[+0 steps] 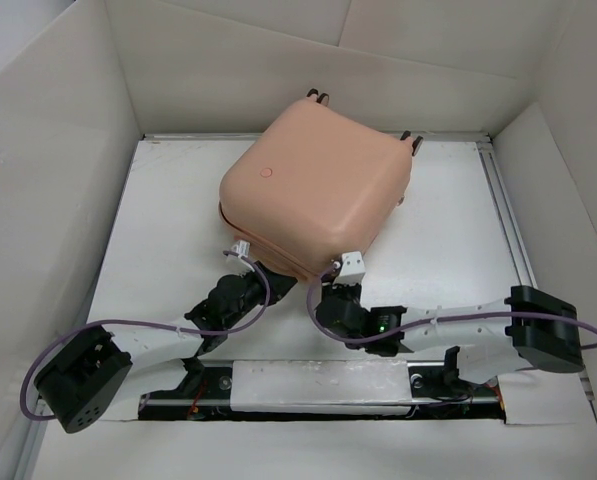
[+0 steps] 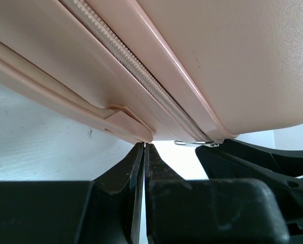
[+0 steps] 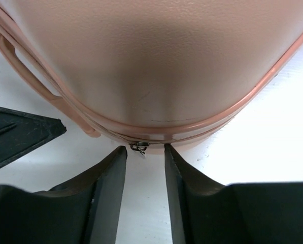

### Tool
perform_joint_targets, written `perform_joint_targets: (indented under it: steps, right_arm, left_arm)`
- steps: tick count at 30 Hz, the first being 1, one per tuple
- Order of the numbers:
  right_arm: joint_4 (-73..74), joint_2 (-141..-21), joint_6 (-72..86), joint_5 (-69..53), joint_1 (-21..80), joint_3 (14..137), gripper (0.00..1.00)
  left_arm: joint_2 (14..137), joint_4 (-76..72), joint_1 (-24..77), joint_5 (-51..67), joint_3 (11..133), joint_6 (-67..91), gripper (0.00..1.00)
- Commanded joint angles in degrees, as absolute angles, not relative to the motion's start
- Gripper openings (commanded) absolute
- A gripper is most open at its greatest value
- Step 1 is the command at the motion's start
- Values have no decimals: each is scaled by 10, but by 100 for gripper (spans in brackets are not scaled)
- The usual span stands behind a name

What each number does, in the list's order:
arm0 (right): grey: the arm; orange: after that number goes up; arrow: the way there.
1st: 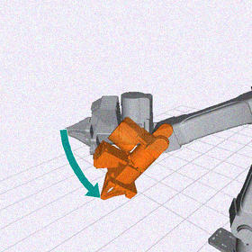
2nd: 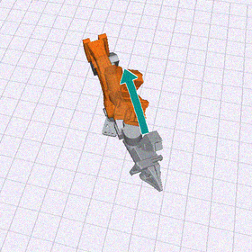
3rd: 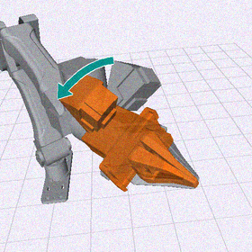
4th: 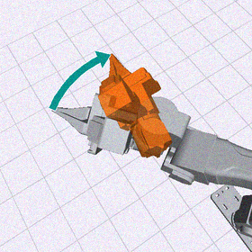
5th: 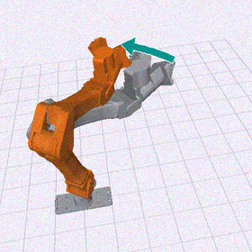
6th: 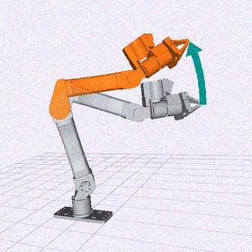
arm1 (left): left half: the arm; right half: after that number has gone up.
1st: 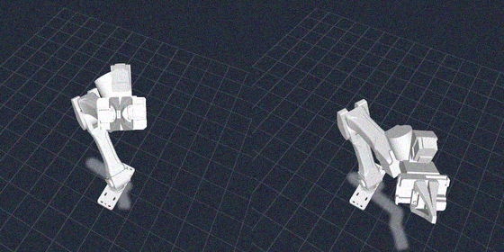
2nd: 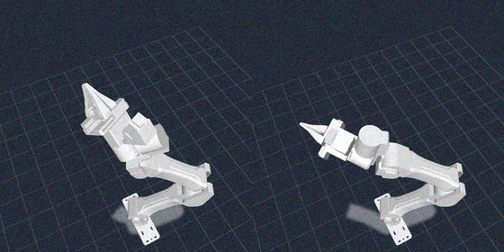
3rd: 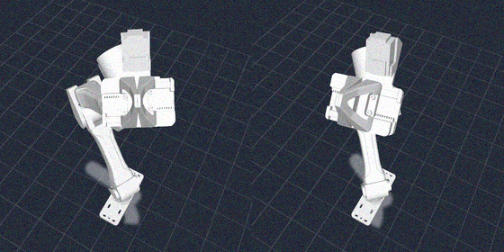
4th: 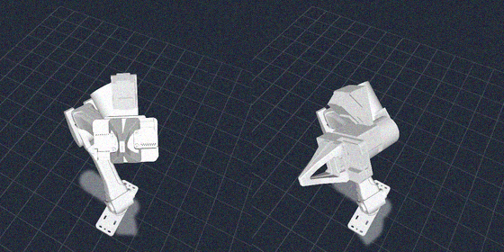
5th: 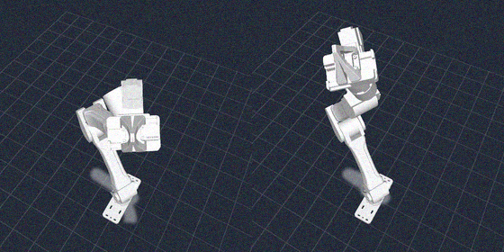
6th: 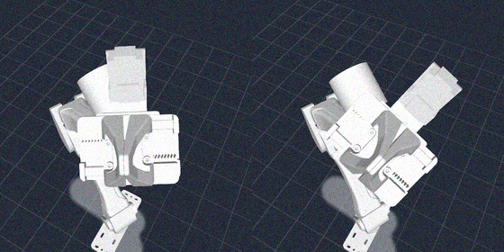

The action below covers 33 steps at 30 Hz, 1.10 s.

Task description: Pack the luggage

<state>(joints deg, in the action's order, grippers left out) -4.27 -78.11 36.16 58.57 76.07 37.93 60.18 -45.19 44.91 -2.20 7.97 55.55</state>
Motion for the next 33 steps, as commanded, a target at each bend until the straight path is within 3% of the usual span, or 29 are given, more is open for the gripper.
perform_joint_targets:
  steps: [1,6,9,10,12,13,16,21,29,33]
  right_arm:
    - [-64,-791,359,614,746,403,41]
    - [-89,-814,359,621,741,414,26]
    - [-89,-826,373,607,741,419,26]
    - [-94,-826,380,607,741,419,34]
    - [-102,-826,404,602,741,404,45]
    - [-117,-821,410,595,741,391,52]
    - [-156,-821,404,579,741,374,52]
    - [-173,-826,397,574,741,374,49]
    - [-184,-826,392,562,741,369,48]
    - [-190,-826,405,549,741,359,52]
  left_arm:
    - [593,-477,450,-16,79,547,0]
    - [587,-466,450,-28,79,541,0]
    - [555,-400,450,-61,87,541,0]
    - [545,-369,445,-77,99,541,0]
    - [527,-305,428,-100,99,541,24]
    - [513,-305,400,-94,99,541,48]
    - [506,-300,346,-62,93,533,63]
    - [541,-294,284,-26,129,509,64]
    - [638,-341,261,-10,178,490,59]
    - [681,-384,247,10,184,496,48]
